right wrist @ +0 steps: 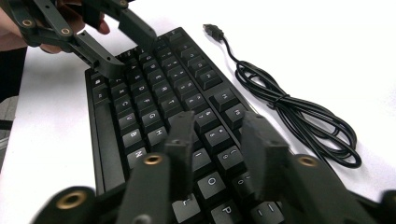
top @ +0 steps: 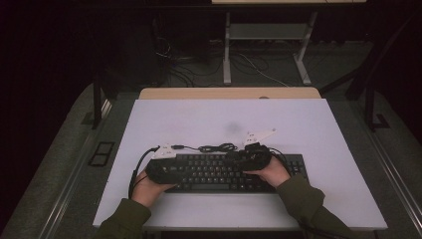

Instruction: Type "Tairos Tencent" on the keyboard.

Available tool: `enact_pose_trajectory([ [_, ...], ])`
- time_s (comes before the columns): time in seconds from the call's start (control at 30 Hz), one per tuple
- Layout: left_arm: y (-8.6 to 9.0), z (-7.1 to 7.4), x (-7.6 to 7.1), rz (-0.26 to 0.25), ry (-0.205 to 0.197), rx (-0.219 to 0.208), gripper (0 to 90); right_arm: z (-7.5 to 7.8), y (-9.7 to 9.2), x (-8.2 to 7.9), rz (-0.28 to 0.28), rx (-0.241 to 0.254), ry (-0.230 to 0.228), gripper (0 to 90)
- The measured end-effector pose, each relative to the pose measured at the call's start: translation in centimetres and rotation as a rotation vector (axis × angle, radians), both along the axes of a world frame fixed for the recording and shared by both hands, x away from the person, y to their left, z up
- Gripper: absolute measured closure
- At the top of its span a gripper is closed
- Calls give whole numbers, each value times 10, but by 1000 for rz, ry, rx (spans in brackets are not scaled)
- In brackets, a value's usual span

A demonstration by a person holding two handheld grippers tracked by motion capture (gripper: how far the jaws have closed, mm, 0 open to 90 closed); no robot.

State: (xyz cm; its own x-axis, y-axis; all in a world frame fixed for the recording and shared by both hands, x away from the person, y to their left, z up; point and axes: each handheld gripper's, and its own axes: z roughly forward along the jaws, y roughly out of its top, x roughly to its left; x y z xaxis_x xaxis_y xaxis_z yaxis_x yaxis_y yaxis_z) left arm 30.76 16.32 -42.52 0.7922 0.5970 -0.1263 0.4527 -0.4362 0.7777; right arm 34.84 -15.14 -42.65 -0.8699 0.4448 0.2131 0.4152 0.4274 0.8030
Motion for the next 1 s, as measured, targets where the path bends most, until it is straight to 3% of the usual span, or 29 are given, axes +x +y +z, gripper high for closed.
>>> enact_pose_trajectory([
  [0.4, 0, -5, 1, 0, -13, -6, 270, -4, 0, -2, 32, -42, 0, 885],
  [1.0, 1, -5, 1, 5, -15, -15, 234, -11, 3, -2, 56, -107, 7, 891],
])
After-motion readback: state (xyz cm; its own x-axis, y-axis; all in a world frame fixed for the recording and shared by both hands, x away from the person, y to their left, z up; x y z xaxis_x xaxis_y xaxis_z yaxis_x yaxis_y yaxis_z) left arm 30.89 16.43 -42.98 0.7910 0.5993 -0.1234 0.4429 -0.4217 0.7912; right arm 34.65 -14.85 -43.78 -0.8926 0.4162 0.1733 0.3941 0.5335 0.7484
